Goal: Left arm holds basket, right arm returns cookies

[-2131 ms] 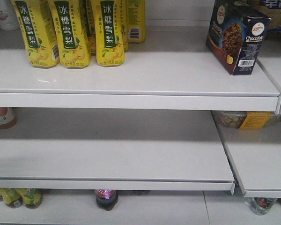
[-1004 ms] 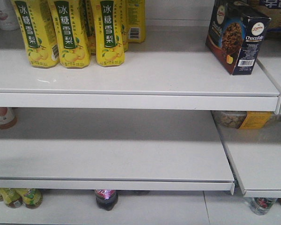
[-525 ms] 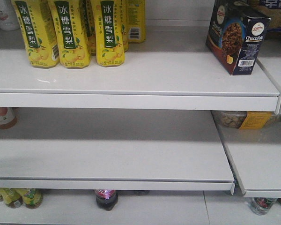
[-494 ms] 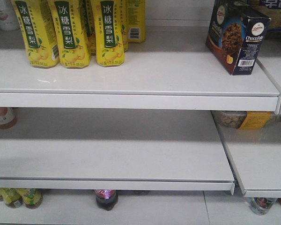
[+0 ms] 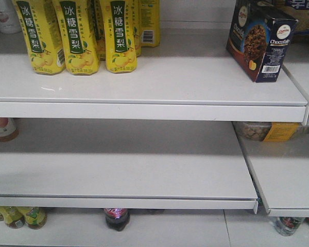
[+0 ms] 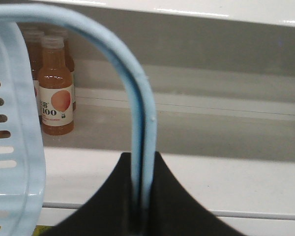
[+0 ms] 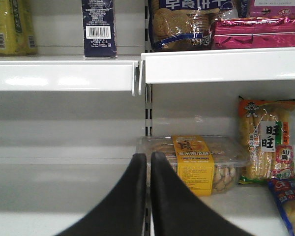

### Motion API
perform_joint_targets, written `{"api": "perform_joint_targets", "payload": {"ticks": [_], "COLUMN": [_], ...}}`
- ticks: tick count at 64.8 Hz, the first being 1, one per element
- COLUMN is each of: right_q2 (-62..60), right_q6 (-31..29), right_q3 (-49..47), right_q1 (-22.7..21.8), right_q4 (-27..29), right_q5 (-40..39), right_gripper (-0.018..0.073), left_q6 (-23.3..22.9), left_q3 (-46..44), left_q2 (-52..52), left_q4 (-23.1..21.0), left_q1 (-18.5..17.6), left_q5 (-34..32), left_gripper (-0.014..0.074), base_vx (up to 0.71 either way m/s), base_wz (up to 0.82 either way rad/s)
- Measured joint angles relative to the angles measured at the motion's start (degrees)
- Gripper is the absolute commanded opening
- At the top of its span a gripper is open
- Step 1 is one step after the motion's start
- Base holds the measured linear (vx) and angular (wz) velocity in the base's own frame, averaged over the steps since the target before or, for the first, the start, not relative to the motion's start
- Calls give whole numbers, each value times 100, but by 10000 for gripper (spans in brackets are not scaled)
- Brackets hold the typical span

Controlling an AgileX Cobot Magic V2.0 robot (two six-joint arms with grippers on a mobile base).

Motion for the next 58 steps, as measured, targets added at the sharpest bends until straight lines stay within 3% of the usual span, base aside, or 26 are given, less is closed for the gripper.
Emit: {"api": "perform_joint_targets", "payload": {"ticks": [58], "right_q2": [0], "right_q6": [17], "right_q3": [0], "right_q1": [0], "right_q4": [0], "right_q5": [0], "right_gripper": [-11], "left_q6": [0], "left_q3": [0], "left_q2": [0], "left_q4": [0], "left_q1": [0], "left_q5": [0], "left_gripper": [-3], "base_vx": [0], "base_wz": [0]}}
